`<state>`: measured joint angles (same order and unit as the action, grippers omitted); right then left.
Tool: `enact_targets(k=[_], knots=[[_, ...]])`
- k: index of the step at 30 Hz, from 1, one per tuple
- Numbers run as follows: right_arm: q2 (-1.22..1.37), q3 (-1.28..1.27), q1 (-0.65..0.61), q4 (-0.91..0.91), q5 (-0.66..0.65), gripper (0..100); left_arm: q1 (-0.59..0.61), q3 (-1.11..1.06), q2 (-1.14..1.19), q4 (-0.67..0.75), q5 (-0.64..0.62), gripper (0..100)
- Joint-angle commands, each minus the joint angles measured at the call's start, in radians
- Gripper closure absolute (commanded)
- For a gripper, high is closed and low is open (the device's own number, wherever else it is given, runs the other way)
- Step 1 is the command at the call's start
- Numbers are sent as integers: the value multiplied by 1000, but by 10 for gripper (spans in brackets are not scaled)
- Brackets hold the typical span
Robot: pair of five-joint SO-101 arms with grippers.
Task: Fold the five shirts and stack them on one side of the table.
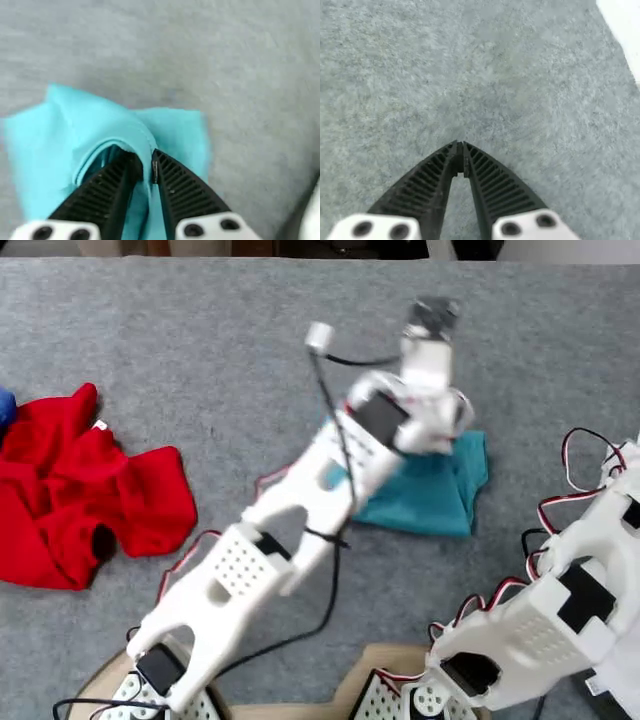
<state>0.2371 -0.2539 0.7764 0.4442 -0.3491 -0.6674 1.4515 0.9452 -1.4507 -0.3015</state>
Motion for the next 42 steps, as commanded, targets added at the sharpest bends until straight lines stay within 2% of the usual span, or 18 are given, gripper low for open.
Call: enact_targets(k=[1, 3, 7, 14, 19, 23, 28, 35, 42], knots=[[-10, 88, -28, 11, -15, 994, 114, 101, -65, -114, 60, 980], [-38, 91, -71, 94, -52, 994, 160, 110, -84, -192, 101, 980], [-130, 70, -237, 287, -135, 994, 203, 101, -131, -307, 173, 980], [-337, -128, -562, 508, -149, 994, 292, 23, -246, -310, 192, 980], [-512, -351, -763, 508, -89, 994, 377, -115, -378, -310, 262, 980], [-506, -394, -803, 462, -49, 994, 402, -293, -476, -310, 304, 980], [-349, -280, -871, 456, -28, 994, 391, -459, -529, -308, 313, 980], [-56, -45, -980, 456, 20, 994, 381, -506, -529, -307, 308, 980], [108, 130, -940, 491, 35, 994, 382, -511, -529, -307, 310, 980]])
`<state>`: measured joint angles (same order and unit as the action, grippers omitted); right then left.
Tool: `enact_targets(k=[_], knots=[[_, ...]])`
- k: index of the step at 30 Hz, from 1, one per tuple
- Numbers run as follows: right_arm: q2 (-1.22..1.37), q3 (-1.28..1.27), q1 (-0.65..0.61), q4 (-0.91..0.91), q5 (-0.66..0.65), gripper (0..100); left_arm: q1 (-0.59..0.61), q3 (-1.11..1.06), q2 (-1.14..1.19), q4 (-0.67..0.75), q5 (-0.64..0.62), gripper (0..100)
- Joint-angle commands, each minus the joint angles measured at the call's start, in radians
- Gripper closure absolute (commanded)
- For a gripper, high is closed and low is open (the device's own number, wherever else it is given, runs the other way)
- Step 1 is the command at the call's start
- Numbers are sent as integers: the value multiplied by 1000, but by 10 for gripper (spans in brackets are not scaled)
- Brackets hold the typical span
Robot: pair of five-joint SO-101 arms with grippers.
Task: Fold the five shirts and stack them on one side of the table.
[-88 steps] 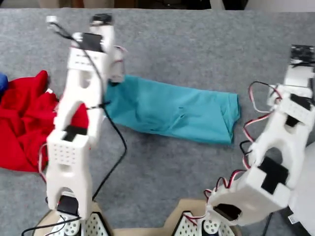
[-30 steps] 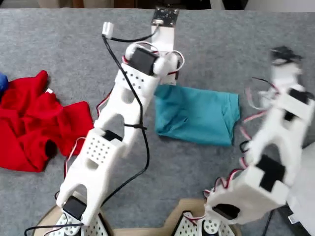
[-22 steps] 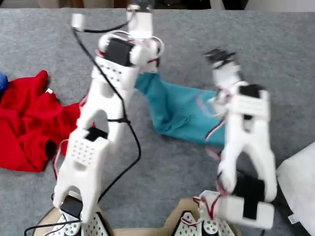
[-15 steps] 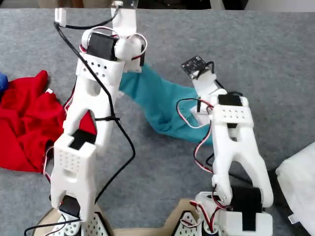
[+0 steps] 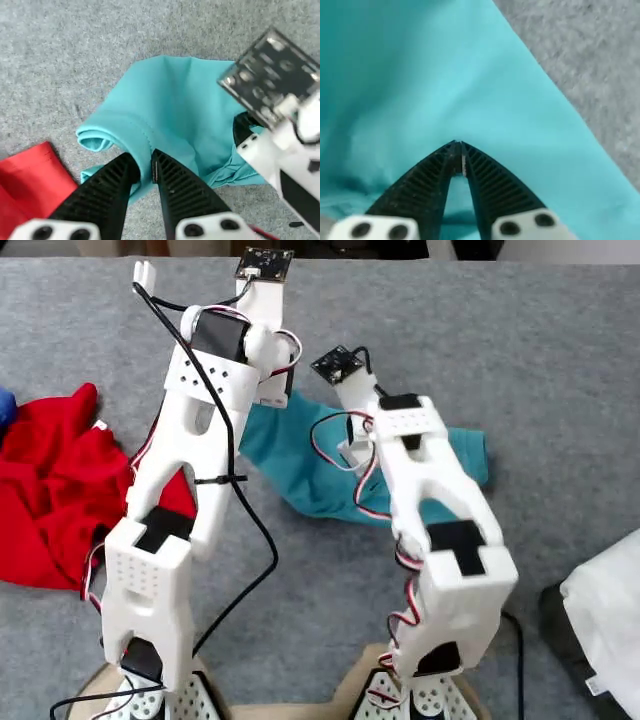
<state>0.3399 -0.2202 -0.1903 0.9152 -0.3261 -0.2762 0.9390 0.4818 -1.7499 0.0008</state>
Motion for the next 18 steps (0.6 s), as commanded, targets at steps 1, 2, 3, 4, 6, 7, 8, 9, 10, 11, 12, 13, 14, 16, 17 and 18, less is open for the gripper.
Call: enact_targets(k=[1, 2, 3, 4, 6, 7, 8, 9, 10, 11, 12, 13, 14, 16, 17, 18], knots=[[-12, 114, 36, 43, 9, 994, -9, 2, -65, -8, 8, 980], [-36, 128, 45, 71, 5, 994, -9, 2, -65, -8, 8, 980], [-65, 139, 48, 97, 5, 994, -9, 2, -64, -8, 8, 980], [-99, 139, 53, 117, 3, 994, -9, 2, -64, -8, 8, 980], [-173, 133, 53, 161, -12, 994, -11, 2, -64, -8, 8, 980], [-209, 119, 51, 178, -23, 994, -11, 2, -64, -8, 8, 980], [-246, 102, 50, 195, -29, 994, -11, 2, -64, -8, 8, 980], [-282, 82, 45, 210, -32, 994, -11, 2, -64, -8, 8, 980], [-314, 53, 45, 219, -32, 994, -11, 2, -64, -8, 8, 980], [-343, 19, 41, 224, -32, 994, -11, 2, -64, -8, 8, 980], [-369, -19, 38, 226, -37, 994, -11, 2, -64, -8, 8, 980], [-394, -64, 36, 224, -48, 994, -11, 2, -64, -8, 8, 980], [-420, -110, 36, 219, -55, 994, -11, 2, -64, -8, 8, 980], [-463, -185, 36, 218, -61, 994, -11, 2, -64, -8, 6, 980], [-481, -216, 36, 219, -61, 994, -11, 2, -64, -8, 6, 980], [-499, -245, 36, 221, -61, 994, -11, 2, -64, -8, 6, 980]])
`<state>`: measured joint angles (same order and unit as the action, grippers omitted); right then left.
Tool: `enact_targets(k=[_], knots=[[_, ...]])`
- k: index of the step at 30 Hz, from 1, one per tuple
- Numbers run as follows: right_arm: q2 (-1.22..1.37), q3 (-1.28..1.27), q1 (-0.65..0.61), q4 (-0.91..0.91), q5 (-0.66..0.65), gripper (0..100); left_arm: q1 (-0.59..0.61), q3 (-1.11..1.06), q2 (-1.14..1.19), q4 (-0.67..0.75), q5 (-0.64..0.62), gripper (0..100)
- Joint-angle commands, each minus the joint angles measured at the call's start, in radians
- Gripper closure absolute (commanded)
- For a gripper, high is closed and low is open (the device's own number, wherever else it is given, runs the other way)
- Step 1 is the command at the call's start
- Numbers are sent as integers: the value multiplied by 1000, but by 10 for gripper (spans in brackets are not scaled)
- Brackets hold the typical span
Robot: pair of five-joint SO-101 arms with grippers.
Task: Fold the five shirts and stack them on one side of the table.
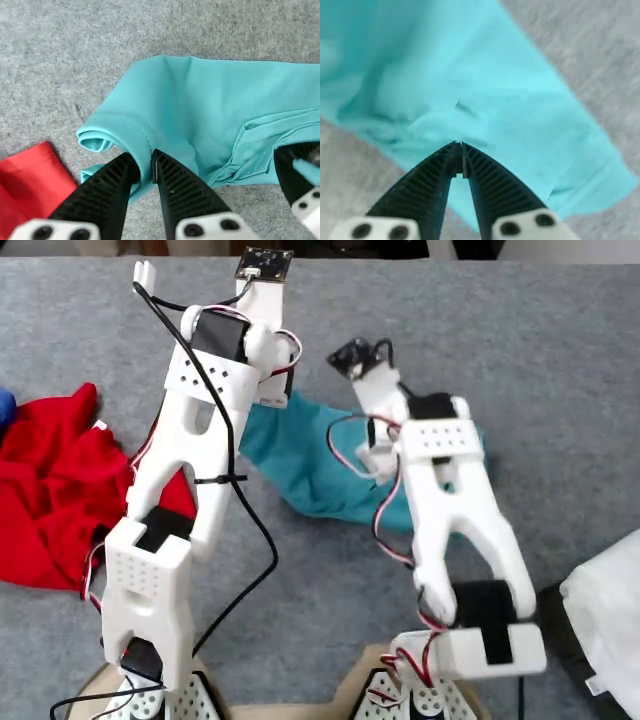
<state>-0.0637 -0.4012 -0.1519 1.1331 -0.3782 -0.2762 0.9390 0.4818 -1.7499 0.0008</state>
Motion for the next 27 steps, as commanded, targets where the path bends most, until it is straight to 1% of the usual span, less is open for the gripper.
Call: enact_targets(k=[1, 5, 9, 14, 17, 21, 27], knots=[[-113, -91, -1, 3, -11, 994, -11, 2, -64, -8, 6, 980], [-160, -163, -4, -2, -35, 994, -11, 2, -64, -8, 6, 980], [-153, -211, -4, -78, -35, 994, -11, 2, -64, -8, 5, 980], [-18, -208, -4, -186, -26, 994, -11, 2, -64, -8, 5, 980], [116, -150, -1, -239, -26, 994, -11, 2, -64, -8, 5, 980], [255, -12, 5, -236, -26, 994, -11, 2, -64, -8, 5, 980], [300, 127, 1, -218, -26, 994, -11, 0, -64, -8, 5, 980]])
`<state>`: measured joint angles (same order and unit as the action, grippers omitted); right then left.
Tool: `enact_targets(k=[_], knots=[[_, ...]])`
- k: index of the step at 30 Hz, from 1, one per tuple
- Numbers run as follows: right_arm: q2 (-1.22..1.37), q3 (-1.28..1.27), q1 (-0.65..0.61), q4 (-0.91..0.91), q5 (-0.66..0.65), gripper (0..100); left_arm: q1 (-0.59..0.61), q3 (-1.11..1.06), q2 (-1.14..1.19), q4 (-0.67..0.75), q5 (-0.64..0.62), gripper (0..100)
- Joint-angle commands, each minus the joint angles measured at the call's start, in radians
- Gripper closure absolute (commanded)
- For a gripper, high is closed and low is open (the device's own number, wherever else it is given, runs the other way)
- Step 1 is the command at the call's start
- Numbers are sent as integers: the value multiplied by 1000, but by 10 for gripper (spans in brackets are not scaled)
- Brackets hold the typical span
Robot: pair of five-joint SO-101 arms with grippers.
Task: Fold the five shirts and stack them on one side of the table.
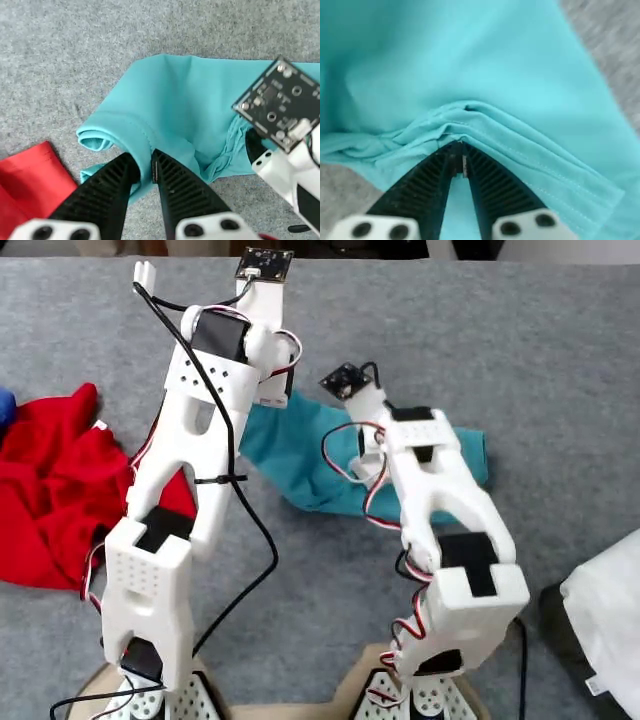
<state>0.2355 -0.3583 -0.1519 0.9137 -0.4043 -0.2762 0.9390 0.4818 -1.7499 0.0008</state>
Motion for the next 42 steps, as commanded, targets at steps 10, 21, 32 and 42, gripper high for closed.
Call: enact_targets(k=[10, 21, 32, 42], knots=[[13, 136, -7, 58, 0, 994, -11, 0, -64, -8, 5, 980], [81, 249, 5, 107, 0, 994, -12, 0, -64, -8, 5, 980], [-280, 530, 216, 456, -78, 994, -8, -28, -76, -11, 11, 981], [-346, 633, 731, 543, -259, 994, -207, -66, -154, -11, -2, 981]])
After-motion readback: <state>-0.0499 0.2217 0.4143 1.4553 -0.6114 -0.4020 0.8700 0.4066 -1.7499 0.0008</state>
